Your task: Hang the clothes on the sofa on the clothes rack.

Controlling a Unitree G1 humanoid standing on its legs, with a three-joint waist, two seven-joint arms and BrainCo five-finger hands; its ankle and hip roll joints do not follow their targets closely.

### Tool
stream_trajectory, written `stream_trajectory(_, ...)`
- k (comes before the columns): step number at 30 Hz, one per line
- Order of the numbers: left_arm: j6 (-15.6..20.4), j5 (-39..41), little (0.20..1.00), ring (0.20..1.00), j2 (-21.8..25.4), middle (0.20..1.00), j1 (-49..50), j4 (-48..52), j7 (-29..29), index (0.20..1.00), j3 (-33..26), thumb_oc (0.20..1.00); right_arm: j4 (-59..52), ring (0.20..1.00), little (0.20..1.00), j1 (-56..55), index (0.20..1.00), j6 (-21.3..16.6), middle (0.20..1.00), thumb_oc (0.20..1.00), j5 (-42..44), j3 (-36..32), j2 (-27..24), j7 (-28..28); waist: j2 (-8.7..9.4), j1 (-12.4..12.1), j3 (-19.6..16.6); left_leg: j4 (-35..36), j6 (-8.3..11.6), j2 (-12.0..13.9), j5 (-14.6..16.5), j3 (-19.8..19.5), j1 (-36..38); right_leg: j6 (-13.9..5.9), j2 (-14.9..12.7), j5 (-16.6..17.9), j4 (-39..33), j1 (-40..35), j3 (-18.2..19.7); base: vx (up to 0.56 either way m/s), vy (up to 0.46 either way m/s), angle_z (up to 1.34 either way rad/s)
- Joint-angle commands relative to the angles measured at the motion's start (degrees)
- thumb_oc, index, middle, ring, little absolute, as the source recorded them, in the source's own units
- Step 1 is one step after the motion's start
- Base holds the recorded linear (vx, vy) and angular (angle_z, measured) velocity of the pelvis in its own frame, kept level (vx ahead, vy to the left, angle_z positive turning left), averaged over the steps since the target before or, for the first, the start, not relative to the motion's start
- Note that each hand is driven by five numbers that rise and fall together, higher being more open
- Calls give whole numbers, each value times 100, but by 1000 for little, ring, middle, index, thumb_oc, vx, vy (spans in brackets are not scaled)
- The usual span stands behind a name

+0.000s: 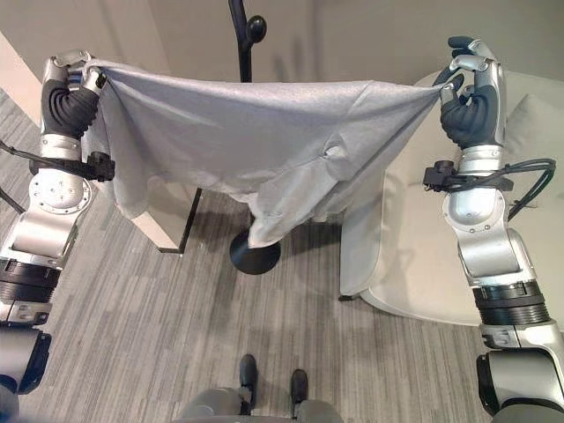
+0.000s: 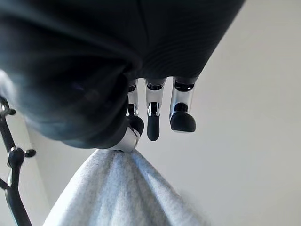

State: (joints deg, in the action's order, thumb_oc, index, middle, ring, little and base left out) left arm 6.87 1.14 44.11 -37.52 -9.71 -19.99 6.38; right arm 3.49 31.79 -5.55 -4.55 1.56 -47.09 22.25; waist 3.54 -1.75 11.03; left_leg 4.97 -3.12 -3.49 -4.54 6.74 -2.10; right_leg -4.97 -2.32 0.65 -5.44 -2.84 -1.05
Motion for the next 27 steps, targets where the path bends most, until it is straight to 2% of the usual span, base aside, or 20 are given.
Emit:
stream_trajectory(1,234,46,200,200,-88,200,24,-23,-68,200,-288,200,-50,200,200,3,200,-140,200,200,-67,-258,-232,101,-16,-4,-664,-6,500,55,435,-243,228,-145,352,-68,44,42,-168,82,-24,14)
stream_trajectory(12,190,12,200,200,-169,200,211,-9,54,200,-220,200,-159,200,200,-402,200,-103,200,200,-102,-520,-221,86,-45,97,-835,-95,480,84,540,-302,469,-107,303,-130,44,-201,-133,66,-29,14)
stream_trajectory(18,184,33,200,200,-185,200,212,15,75,200,-209,200,-184,200,200,-437,200,-109,200,200,-126,-577,-201,100,13,100,-832,-427,496,114,741,-338,384,-83,296,-176,44,-271,-112,8,-34,3)
stream_trajectory(23,176,14,200,200,-130,200,308,93,76,200,-291,200,-213,200,200,-358,200,-135,200,200,-114,-504,-199,68,15,64,-878,-216,498,104,664,-478,415,-98,311,-162,44,-227,-149,5,-25,0)
stream_trajectory(27,180,23,200,200,-127,200,408,124,95,200,-342,200,-207,200,200,-371,200,-135,200,200,-101,-472,-151,27,-20,77,-928,-58,485,125,610,-392,500,-130,300,-166,44,-236,-178,39,19,-3)
